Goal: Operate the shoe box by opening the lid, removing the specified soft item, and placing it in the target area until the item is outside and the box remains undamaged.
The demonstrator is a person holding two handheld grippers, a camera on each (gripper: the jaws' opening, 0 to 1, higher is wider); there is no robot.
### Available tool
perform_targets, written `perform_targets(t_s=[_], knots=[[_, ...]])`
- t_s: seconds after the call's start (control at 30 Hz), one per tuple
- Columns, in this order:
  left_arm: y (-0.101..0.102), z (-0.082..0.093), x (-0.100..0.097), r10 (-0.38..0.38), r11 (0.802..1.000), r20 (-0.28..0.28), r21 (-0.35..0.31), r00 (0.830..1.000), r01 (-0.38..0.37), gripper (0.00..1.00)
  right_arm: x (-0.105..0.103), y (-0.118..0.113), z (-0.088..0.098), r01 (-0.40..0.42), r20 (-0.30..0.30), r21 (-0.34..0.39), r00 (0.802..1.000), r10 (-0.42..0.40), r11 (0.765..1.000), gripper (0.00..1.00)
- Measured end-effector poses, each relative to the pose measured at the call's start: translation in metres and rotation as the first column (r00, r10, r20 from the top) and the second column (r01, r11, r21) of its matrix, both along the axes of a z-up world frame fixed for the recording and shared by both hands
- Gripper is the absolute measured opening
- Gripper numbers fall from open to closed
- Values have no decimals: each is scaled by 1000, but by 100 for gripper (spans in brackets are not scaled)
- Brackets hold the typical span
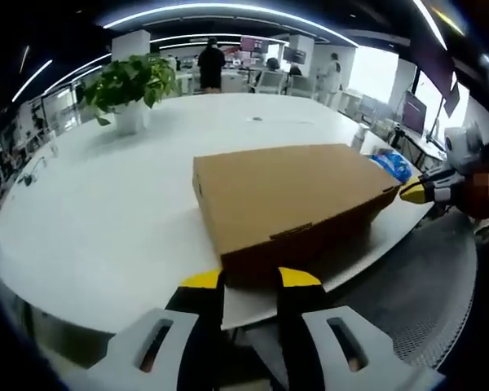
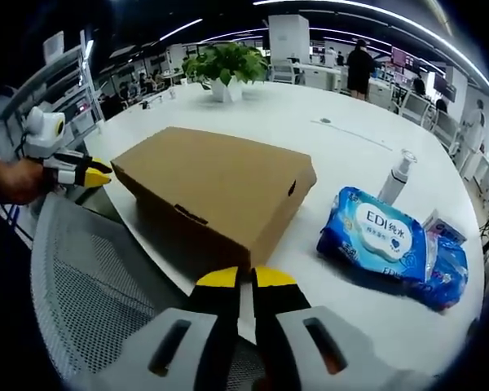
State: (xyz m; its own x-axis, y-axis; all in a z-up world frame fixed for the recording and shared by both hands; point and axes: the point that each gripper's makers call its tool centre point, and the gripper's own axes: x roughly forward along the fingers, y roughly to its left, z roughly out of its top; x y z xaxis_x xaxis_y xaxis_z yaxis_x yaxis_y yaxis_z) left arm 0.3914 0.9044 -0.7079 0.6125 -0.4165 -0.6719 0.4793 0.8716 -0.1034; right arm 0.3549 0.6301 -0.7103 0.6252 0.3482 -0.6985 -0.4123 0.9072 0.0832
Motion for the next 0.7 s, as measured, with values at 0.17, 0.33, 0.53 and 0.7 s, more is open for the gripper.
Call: perform_targets(t_s=[0.17,0.33,0.53,0.7], knots=[[2,17,2,1,1000,43,6,999,-1,23,3,0,11,3,29,4,1000,-4,1000,4],[-3,28,14,1,1000,78,-7,997,-1,23,15,3,27,-4,74,3,997,3,1000,4],[-14,29,23,-16,1000,94,-7,995,17,23,23,5,25,-14,79,-1,997,14,1000,4],[-21,25,26,-20,1000,90,-5,996,21,22,26,9,25,-26,82,3,996,25,1000,4]])
